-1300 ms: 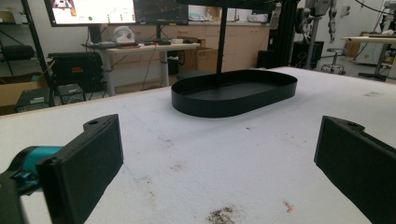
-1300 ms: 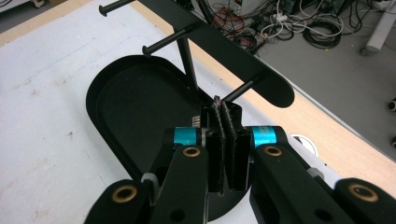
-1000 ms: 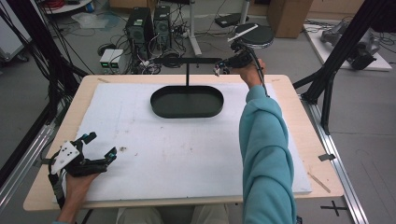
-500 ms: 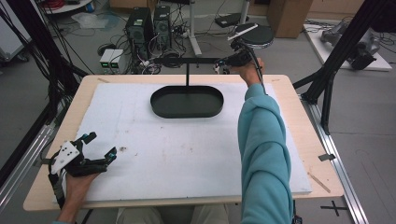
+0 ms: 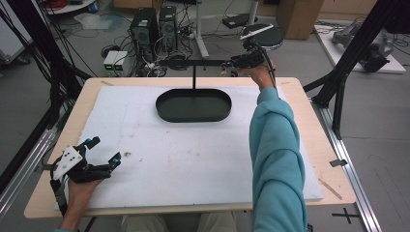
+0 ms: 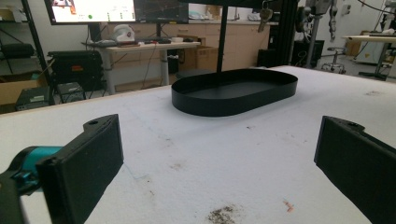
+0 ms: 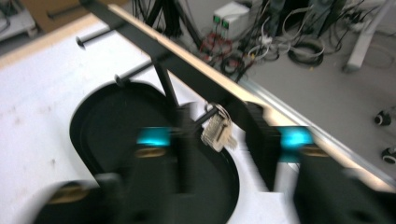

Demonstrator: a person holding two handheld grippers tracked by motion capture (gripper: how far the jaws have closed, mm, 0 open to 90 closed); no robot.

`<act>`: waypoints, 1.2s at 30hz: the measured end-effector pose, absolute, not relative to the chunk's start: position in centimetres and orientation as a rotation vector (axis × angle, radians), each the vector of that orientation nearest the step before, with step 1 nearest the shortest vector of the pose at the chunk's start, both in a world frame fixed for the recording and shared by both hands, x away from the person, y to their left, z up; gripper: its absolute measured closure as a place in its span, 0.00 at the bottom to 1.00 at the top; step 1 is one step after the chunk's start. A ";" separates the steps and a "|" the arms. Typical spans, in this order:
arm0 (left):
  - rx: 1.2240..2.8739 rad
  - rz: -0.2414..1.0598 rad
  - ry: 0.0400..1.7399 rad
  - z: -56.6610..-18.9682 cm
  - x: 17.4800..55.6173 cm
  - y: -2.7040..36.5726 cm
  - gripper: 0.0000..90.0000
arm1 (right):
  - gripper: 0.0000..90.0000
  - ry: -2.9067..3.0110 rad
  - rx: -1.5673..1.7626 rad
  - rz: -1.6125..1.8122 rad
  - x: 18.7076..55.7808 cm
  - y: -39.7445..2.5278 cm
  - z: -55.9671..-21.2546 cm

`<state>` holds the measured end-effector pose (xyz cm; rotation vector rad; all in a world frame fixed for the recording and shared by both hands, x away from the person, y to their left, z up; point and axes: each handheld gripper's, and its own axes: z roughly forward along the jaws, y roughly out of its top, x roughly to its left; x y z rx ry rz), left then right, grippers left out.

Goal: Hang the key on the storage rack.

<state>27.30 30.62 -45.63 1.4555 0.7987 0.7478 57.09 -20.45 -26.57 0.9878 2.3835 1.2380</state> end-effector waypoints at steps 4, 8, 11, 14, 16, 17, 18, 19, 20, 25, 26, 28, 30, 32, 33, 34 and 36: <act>1.452 0.748 0.801 -45.6 27.3 30.6 0.02 | 0.03 2.357 0.998 1.191 55.6 -20.2 -25.9; 1.450 0.741 0.802 -45.7 27.3 30.7 0.02 | 0.01 2.325 0.973 1.199 53.0 -20.0 -24.5; 1.451 0.743 0.799 -45.7 27.3 30.6 0.02 | 0.00 2.285 0.946 1.268 50.8 -20.6 -23.7; 1.452 0.743 0.799 -45.6 27.3 30.6 0.02 | 0.01 2.290 0.906 1.245 48.4 -21.2 -23.6; 1.453 0.744 0.798 -45.6 27.3 30.6 0.02 | 0.01 2.282 0.884 1.273 47.0 -21.8 -23.7; 1.453 0.745 0.798 -45.7 27.3 30.6 0.02 | 0.01 2.272 0.859 1.300 46.1 -22.3 -24.1; 1.456 0.746 0.797 -45.6 27.3 30.6 0.02 | 0.01 2.274 0.847 1.325 45.4 -22.8 -24.6; 1.455 0.747 0.797 -45.7 27.3 30.6 0.02 | 0.01 2.274 0.840 1.341 45.0 -23.1 -25.0; 1.454 0.746 0.798 -45.7 27.3 30.6 0.02 | 0.01 2.272 0.830 1.354 44.2 -23.7 -25.9; 1.452 0.744 0.800 -45.6 27.3 30.6 0.02 | 0.01 2.197 0.807 1.438 41.0 -26.4 -30.1; 1.453 0.744 0.801 -45.6 27.3 30.6 0.02 | 0.01 2.177 0.814 1.459 40.4 -27.0 -31.0; 1.457 0.740 0.799 -45.6 27.4 30.6 0.02 | 0.01 2.150 0.830 1.471 39.3 -28.2 -32.7; 1.458 0.742 0.800 -45.6 27.3 30.6 0.02 | 0.01 2.109 0.840 1.491 38.2 -29.2 -34.4; 1.462 0.747 0.799 -45.6 27.3 30.5 0.02 | 0.01 2.102 0.875 1.474 37.3 -29.9 -35.8; 1.463 0.748 0.797 -45.6 27.3 30.5 0.02 | 0.01 2.086 0.868 1.487 36.8 -30.2 -36.5; 1.463 0.748 0.796 -45.6 27.3 30.5 0.02 | 0.01 2.079 0.864 1.487 36.3 -30.4 -37.1; 1.462 0.746 0.797 -45.6 27.3 30.6 0.02 | 0.01 2.056 0.862 1.465 35.4 -30.9 -38.3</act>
